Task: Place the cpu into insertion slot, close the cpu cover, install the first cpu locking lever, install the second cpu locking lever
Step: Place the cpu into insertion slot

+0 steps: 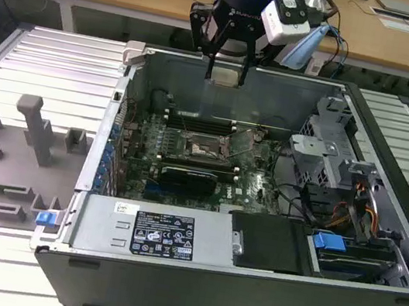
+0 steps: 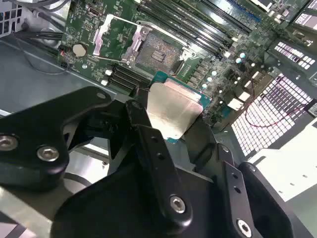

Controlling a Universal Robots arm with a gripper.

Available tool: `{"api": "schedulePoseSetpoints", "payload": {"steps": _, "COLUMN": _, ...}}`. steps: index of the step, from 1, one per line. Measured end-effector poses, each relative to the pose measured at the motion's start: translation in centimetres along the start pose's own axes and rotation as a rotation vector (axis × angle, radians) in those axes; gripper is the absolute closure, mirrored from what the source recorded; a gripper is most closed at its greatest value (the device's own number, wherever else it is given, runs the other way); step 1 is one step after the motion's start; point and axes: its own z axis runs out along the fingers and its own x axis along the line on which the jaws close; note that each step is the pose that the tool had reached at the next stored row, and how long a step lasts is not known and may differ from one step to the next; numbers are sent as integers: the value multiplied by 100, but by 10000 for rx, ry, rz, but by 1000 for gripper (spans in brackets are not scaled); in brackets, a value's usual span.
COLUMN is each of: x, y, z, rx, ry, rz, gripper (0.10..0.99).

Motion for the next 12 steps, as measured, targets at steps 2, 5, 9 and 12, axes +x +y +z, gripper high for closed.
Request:
{"api": "schedulePoseSetpoints", "payload": {"steps": 2, "x": 0, "y": 0, "z": 0, "rx": 0, "ry": 0, "rz": 0, "gripper": 545}}
{"api": "schedulePoseSetpoints", "payload": {"steps": 5, "x": 0, "y": 0, "z": 0, "rx": 0, "ry": 0, "rz": 0, "gripper": 545}}
{"api": "schedulePoseSetpoints", "payload": {"steps": 9, "x": 0, "y": 0, "z": 0, "rx": -2, "ry": 0, "rz": -1, "gripper": 545}}
{"api": "schedulePoseSetpoints", "payload": {"steps": 12, "x": -1, "y": -4, "z": 44, "rx": -1, "ry": 0, "rz": -1, "gripper": 545}}
